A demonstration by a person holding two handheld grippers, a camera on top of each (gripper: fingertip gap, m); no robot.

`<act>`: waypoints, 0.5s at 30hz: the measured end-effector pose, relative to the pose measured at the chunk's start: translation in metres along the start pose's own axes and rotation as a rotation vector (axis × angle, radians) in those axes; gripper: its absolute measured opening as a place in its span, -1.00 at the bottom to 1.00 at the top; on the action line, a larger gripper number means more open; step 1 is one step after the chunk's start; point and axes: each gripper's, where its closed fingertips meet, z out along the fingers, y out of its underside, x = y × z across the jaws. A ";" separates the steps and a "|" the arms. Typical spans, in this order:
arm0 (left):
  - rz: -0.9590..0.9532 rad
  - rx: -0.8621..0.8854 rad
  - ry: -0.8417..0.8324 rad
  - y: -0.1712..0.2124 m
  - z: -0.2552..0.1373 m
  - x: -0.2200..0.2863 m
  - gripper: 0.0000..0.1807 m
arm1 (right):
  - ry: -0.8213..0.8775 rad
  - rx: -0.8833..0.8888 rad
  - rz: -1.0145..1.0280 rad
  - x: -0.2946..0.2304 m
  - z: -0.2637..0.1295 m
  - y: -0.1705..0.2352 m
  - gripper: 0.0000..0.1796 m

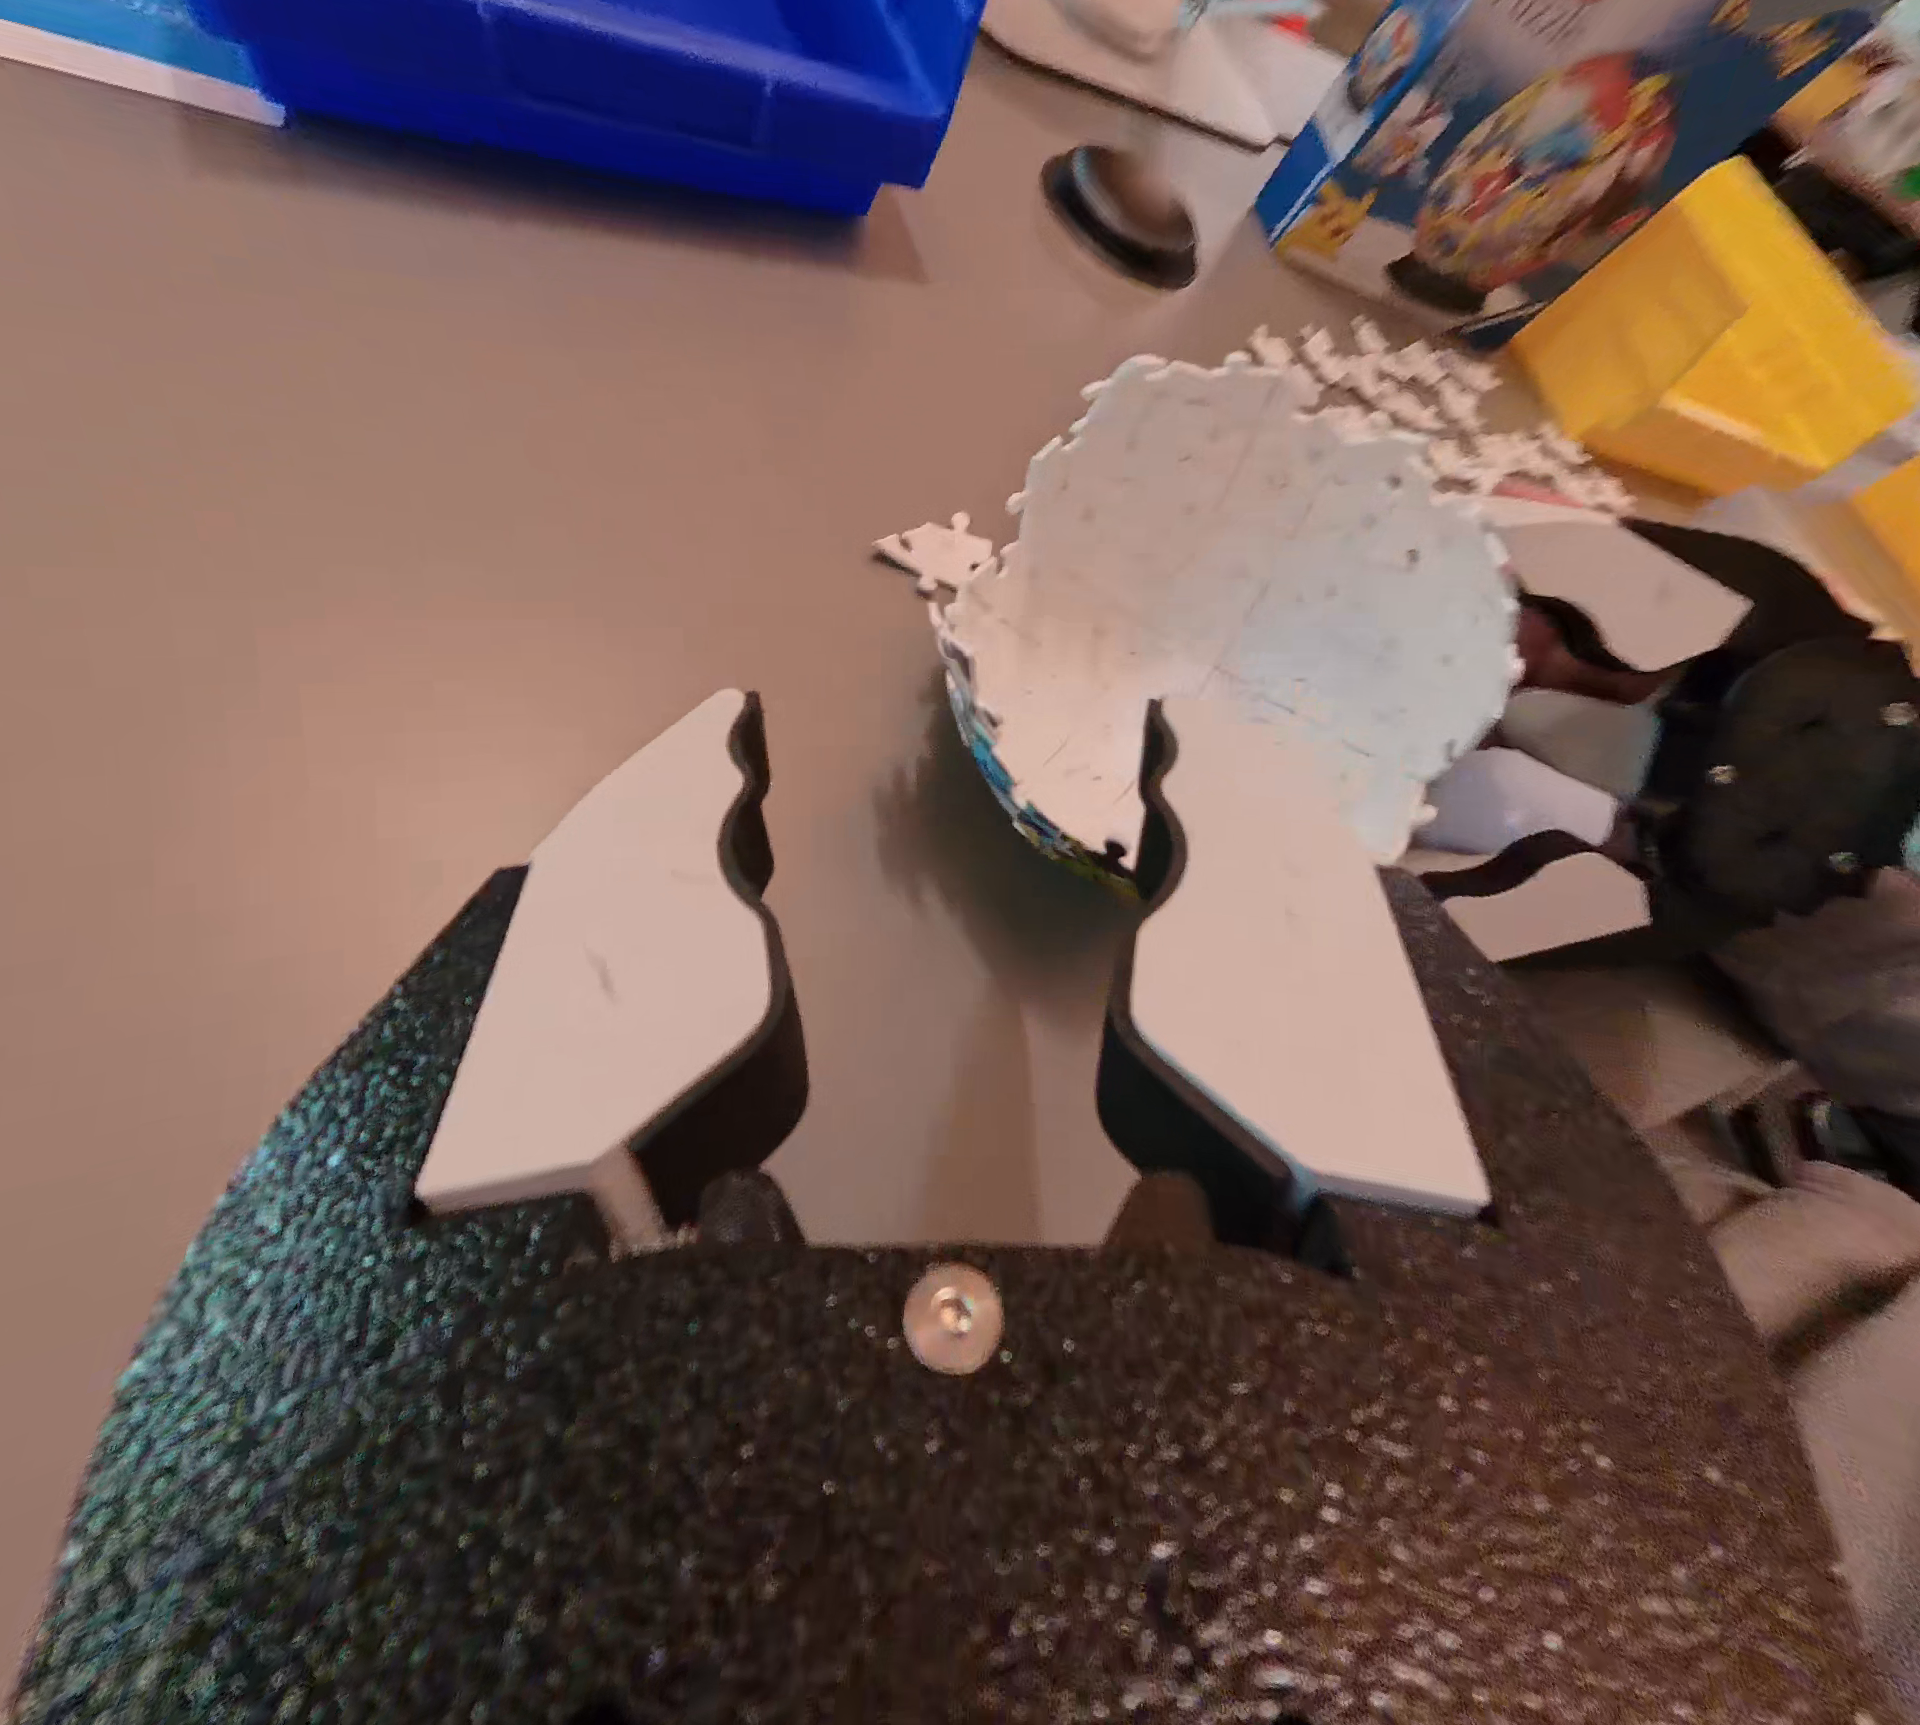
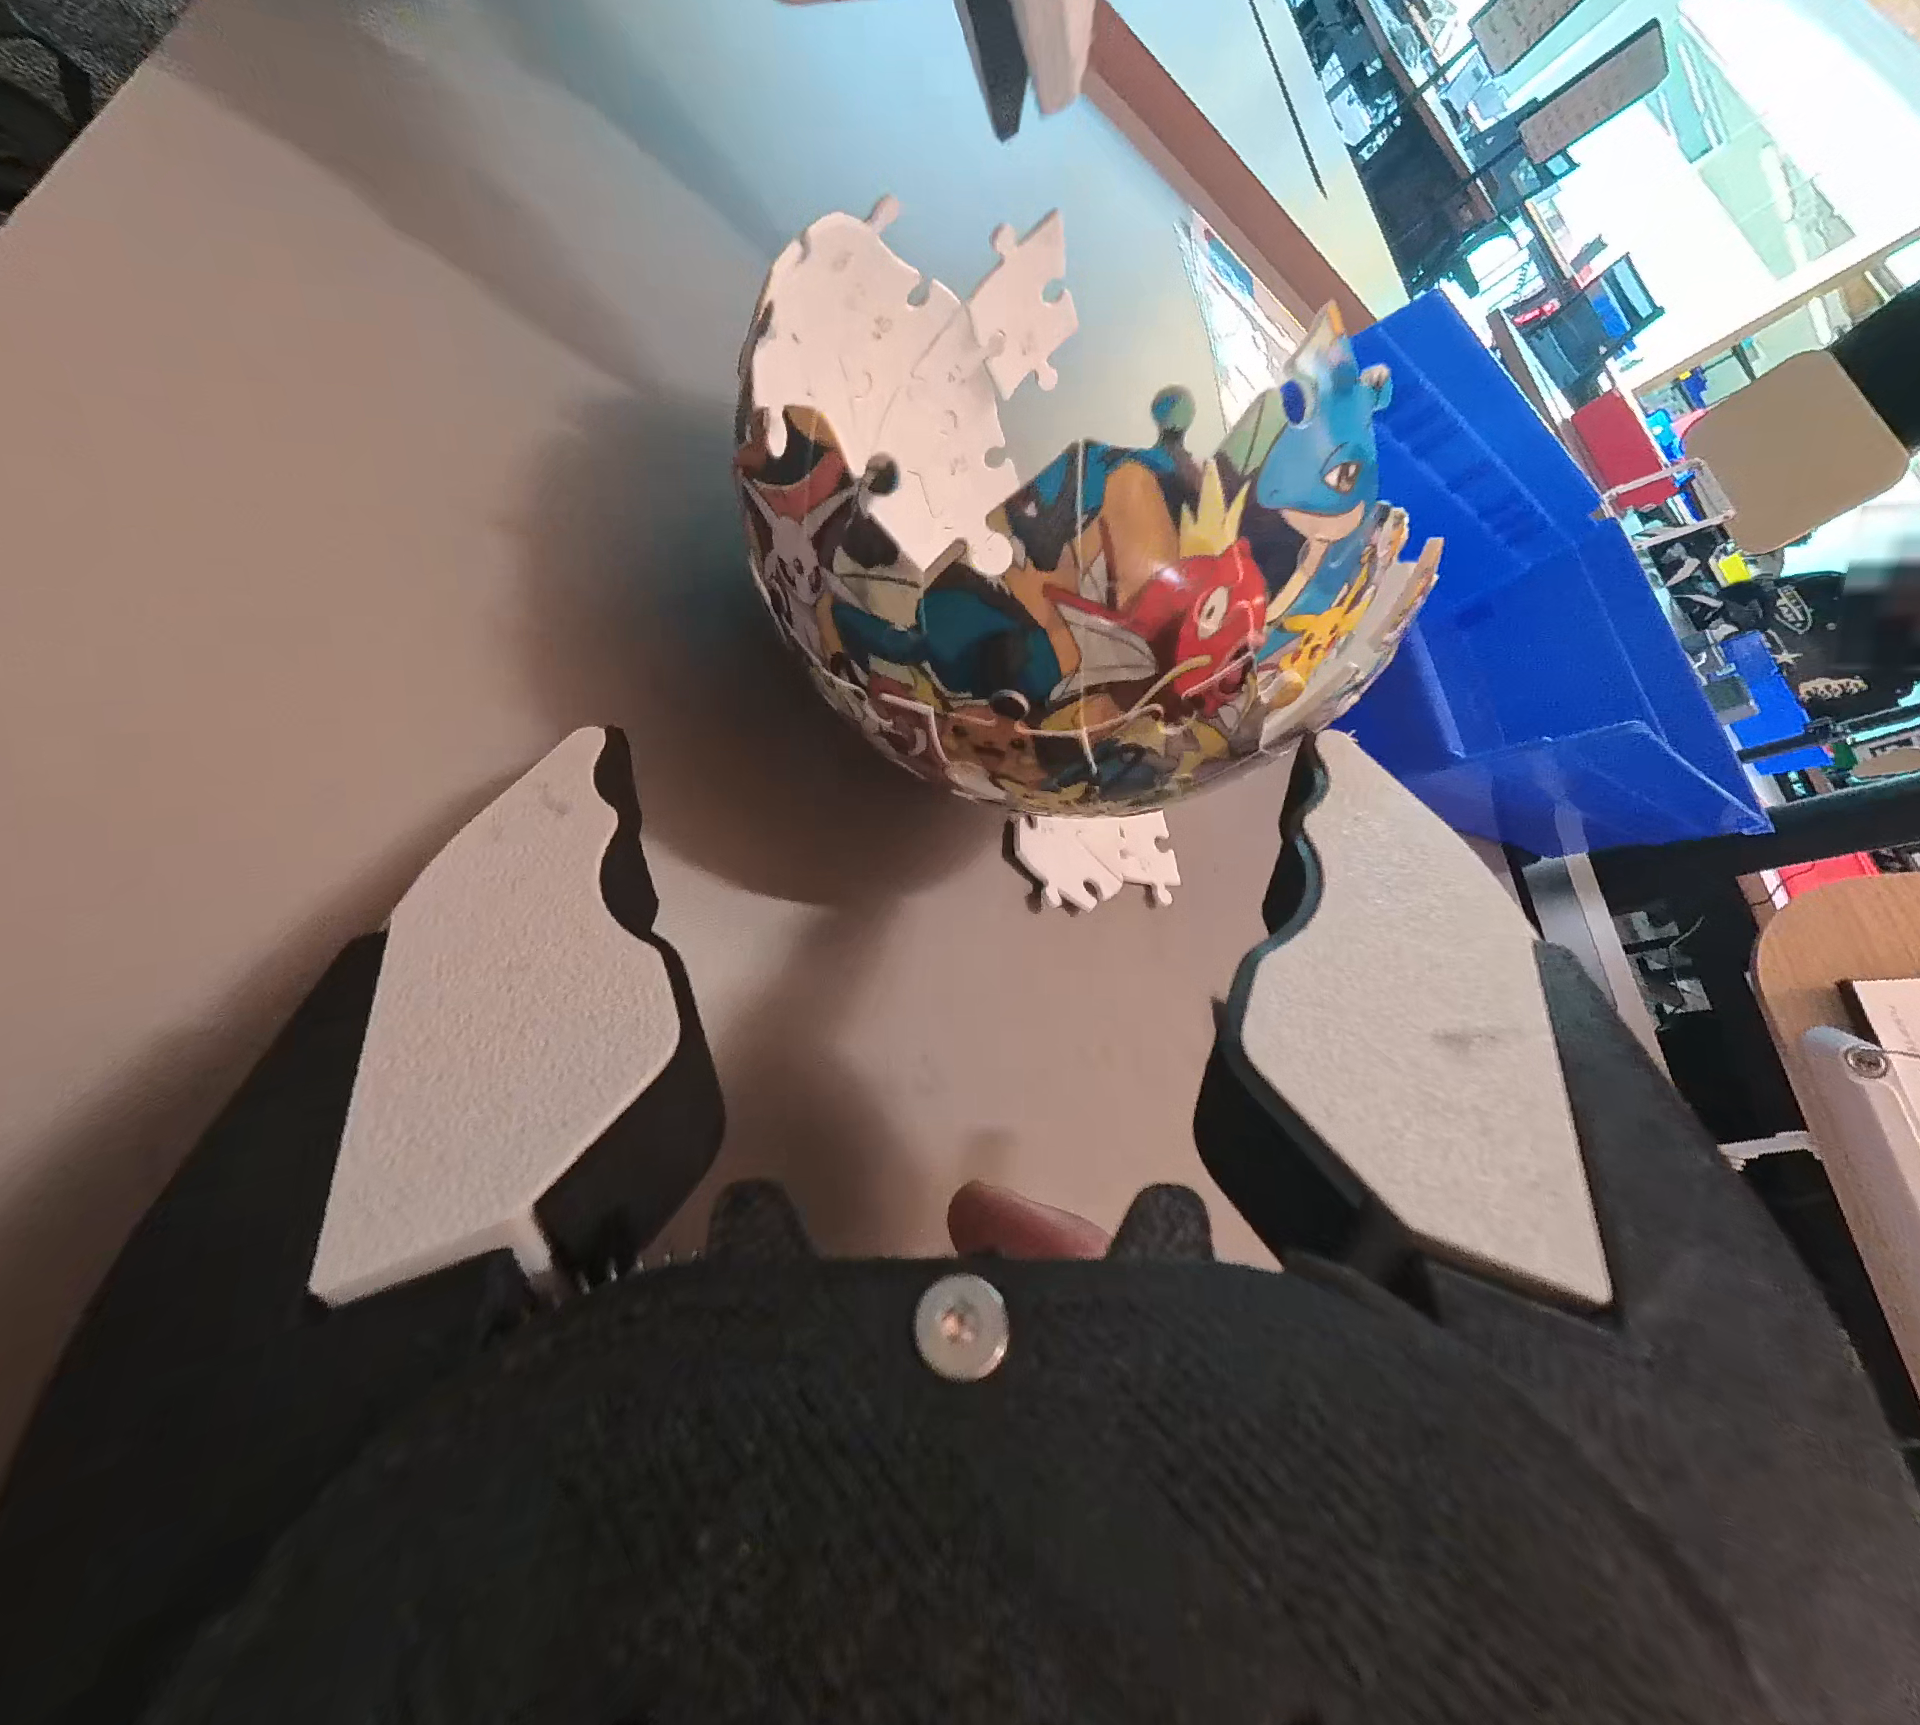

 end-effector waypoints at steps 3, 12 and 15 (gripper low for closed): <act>0.014 -0.090 -0.023 0.004 0.006 -0.001 -0.34 | 0.003 0.007 -0.003 -0.001 0.000 -0.001 0.27; 0.096 -0.344 -0.176 0.022 0.019 -0.006 -0.47 | 0.029 0.012 -0.011 -0.009 -0.003 -0.009 0.23; 0.133 -0.393 -0.206 0.028 0.020 -0.003 -0.52 | 0.036 0.018 -0.011 -0.013 -0.005 -0.012 0.23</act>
